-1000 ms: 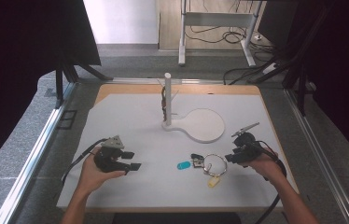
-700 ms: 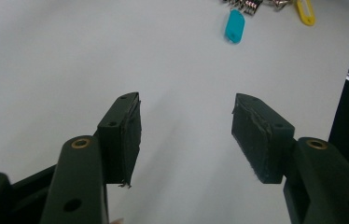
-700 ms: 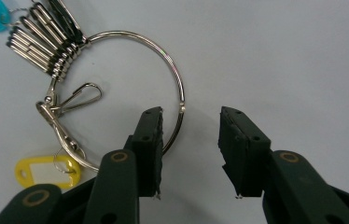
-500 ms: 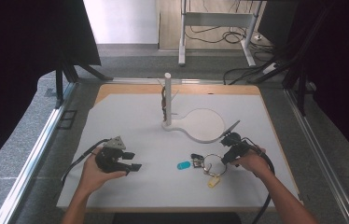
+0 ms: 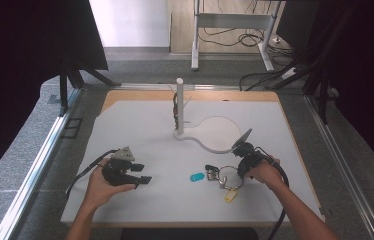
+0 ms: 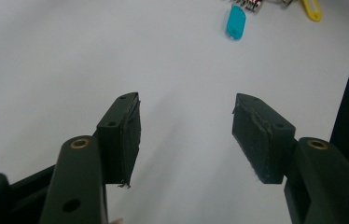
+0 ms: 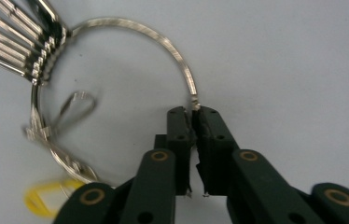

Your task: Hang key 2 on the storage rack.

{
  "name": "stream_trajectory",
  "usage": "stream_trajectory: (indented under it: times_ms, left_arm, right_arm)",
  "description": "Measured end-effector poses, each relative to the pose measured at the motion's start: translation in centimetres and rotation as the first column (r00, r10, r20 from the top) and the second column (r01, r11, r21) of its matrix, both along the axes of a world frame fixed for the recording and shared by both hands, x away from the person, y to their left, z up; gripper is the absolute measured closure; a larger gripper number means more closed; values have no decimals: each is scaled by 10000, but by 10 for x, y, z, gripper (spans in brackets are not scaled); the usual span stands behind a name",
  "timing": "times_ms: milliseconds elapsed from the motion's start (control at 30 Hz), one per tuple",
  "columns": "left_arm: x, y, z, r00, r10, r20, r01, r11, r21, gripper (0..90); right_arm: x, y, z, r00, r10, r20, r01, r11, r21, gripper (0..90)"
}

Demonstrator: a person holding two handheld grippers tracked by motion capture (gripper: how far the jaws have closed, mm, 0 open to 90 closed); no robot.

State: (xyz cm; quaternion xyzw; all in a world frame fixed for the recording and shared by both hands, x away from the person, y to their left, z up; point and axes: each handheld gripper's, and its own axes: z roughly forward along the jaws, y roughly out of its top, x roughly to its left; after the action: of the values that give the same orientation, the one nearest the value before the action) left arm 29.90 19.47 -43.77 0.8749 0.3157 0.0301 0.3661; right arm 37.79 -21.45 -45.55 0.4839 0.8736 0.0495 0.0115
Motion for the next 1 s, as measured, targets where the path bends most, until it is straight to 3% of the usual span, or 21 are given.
stream_trajectory:
  times_ms: [233, 433, 633, 800, 1000]
  left_arm:
    - [0, 1, 0, 10000, 53, 27, -53, 10000, 29, 423]
    - [0, 0, -1, 10000, 12, 1, -13, 9999, 136, 422]
    - [0, 0, -2, 10000, -13, 1, 13, 9998, 206, 421]
    - [0, 0, -2, 10000, -13, -4, 13, 9998, 221, 420]
    - [1, -1, -3, 10000, -4, -24, 4, 9997, 242, 420]
  right_arm:
    - [2, -11, 7, 9987, 212, -471, -176, 9969, 765, 870]
    - [-3, -11, 30, 9978, 535, -383, -485, 9913, 1222, 871]
    - [-10, -13, 52, 9959, 876, -223, -819, 9790, 1867, 873]
    - [-14, -17, 64, 9946, 1023, -164, -959, 9689, 2280, 876]
    - [-16, -19, 71, 9947, 1027, -56, -983, 9654, 2417, 877]
